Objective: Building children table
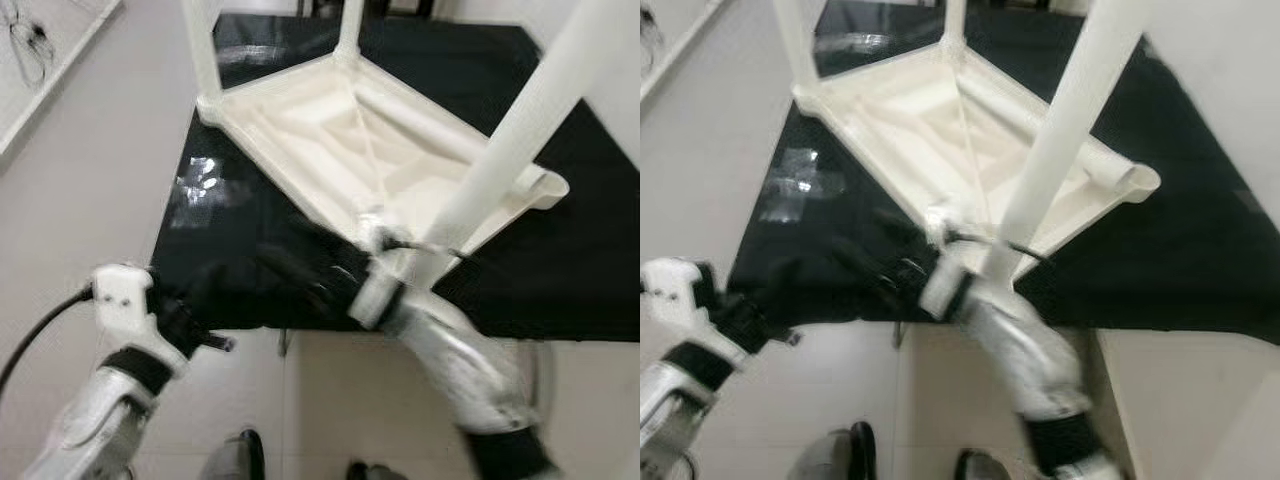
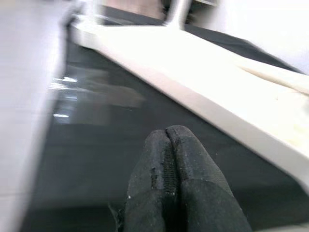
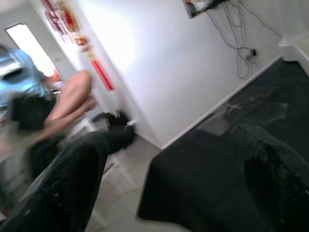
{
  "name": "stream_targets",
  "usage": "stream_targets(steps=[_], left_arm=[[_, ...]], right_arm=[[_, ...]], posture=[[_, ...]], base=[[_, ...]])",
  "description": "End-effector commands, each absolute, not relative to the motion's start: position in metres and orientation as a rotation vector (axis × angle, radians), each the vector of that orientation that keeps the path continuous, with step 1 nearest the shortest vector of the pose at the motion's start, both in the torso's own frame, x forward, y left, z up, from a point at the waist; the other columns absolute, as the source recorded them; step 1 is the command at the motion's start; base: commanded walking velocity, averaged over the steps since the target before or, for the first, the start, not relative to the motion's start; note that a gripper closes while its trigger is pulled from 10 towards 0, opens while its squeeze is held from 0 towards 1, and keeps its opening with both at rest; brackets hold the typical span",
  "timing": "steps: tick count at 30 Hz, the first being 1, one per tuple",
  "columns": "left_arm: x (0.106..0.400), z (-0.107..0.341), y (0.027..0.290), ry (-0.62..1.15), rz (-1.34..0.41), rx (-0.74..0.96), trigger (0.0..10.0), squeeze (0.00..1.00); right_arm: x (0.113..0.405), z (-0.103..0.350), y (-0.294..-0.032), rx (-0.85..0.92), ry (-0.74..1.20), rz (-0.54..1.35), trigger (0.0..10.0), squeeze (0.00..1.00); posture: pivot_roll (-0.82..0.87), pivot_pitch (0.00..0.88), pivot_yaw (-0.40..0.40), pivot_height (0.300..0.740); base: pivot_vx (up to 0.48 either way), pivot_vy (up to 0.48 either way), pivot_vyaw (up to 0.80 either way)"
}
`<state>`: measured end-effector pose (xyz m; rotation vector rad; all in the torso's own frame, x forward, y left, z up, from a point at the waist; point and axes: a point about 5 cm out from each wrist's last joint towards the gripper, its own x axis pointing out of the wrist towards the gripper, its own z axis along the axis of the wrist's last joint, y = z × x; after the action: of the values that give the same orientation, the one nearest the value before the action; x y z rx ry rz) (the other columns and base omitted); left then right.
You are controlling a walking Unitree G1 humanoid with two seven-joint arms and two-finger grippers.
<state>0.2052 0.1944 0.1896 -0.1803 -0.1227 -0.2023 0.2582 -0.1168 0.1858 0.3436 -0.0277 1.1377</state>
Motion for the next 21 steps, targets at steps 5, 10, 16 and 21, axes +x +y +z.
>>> stream_targets(steps=[5,10,16,21], left_arm=[[0.203,0.185,0.211,-0.105,-0.142,-0.168,10.0,0.00],[0.202,0.181,0.210,-0.089,-0.153,-0.165,10.0,0.00],[0.204,0.180,0.202,-0.083,-0.214,-0.158,10.0,0.00],[0.204,0.179,0.192,-0.070,-0.292,-0.146,10.0,0.00]], right_arm=[[0.230,0.178,-0.170,0.251,0.088,1.238,10.0,0.00],[0.225,0.188,-0.237,0.078,0.207,1.119,10.0,0.00],[0.254,0.208,-0.266,-0.248,0.206,0.884,10.0,0.00],[0.268,0.217,-0.249,-0.318,0.153,0.898,10.0,0.00]], posture=[[0.06,0.168,-0.037,0.740],[0.05,0.158,-0.032,0.740],[0.04,0.150,-0.032,0.740],[0.05,0.147,-0.037,0.740]], base=[[0.000,0.000,0.00],[0.000,0.000,0.00],[0.000,0.000,0.00],[0.000,0.000,0.00]])
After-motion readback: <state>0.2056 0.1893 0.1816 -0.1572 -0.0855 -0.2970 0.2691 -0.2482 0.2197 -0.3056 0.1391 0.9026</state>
